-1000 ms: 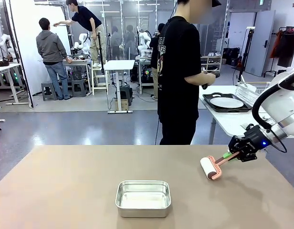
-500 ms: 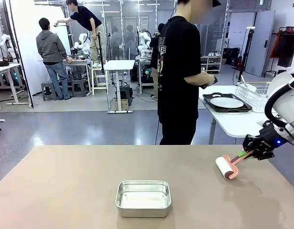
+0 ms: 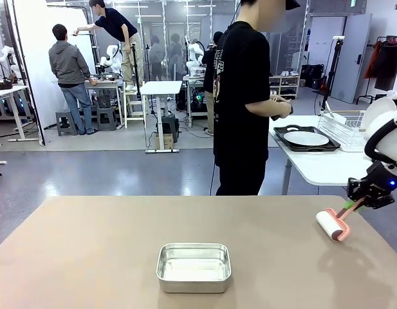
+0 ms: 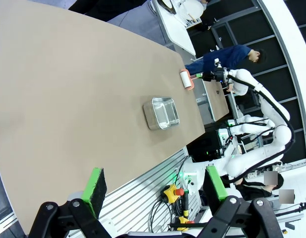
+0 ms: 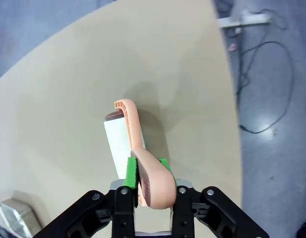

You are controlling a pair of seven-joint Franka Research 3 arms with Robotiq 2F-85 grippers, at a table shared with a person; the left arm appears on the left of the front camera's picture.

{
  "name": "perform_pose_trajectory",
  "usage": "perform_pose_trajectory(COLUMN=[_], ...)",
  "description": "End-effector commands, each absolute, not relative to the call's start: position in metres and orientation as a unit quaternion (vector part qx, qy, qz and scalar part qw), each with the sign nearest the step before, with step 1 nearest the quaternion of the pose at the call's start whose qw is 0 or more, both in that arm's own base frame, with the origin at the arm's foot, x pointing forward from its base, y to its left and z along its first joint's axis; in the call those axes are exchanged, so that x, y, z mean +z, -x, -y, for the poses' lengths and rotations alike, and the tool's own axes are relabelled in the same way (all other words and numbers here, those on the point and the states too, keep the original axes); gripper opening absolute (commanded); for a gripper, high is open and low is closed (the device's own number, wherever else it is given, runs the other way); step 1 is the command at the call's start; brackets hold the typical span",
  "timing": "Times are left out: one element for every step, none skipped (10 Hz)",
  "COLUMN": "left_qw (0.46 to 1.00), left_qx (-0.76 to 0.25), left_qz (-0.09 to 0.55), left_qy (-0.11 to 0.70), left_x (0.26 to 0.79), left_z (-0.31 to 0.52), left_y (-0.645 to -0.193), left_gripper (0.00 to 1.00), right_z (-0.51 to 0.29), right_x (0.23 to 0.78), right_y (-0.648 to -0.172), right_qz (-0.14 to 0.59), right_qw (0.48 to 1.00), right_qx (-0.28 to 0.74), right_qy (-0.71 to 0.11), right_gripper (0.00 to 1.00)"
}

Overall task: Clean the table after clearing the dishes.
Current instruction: When the right (or left) Handle tray is removed, use the right hand (or left hand) to clean the right (or left) side of the table with the Lint Roller.

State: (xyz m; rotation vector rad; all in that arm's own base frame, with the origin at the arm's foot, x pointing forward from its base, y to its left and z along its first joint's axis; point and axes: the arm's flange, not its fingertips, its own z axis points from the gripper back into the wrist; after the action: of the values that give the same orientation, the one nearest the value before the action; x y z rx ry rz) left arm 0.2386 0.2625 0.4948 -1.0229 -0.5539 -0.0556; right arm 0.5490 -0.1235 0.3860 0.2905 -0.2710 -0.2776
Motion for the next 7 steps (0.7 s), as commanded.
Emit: perform_pose_trajectory(left_qw=[0.829,0.829,0.829,0.829,0.829,0.829,0.829], left_qx=[-0.029,-0.029,-0.029,-0.029,-0.029,-0.029,-0.029], left_qz=[0.270,0.270,0.270,0.270,0.270,0.270,0.270], left_qy=[0.489,0.489,0.489,0.489,0.489,0.489,0.489], left_x=[0.496,0.496,0.496,0.496,0.496,0.496,0.496], left_z=[-0.264,-0.264,-0.264,-0.264,-0.264,-0.264,-0.264], left_y=[-0.237,-0.237,-0.237,-0.237,-0.237,-0.237,-0.237], left_gripper=[1.00,1.00,1.00,1.00,1.00,1.00,1.00], right_z=[0.134,0.134,0.134,0.130,0.126,0.122,0.118], right_x=[0.336,0.343,0.351,0.358,0.368,0.376,0.387], right_y=[-0.542,-0.542,-0.542,-0.542,-0.542,-0.541,-0.540], right_qz=[0.100,0.103,0.106,0.108,0.115,0.117,0.121], right_qw=[0.983,0.983,0.982,0.982,0.982,0.983,0.983], right_qx=[-0.153,-0.154,-0.153,-0.152,-0.147,-0.142,-0.135], right_qy=[-0.025,-0.019,-0.009,-0.010,-0.017,-0.019,-0.035], right_gripper=[0.22,0.22,0.22,0.22,0.22,0.22,0.22])
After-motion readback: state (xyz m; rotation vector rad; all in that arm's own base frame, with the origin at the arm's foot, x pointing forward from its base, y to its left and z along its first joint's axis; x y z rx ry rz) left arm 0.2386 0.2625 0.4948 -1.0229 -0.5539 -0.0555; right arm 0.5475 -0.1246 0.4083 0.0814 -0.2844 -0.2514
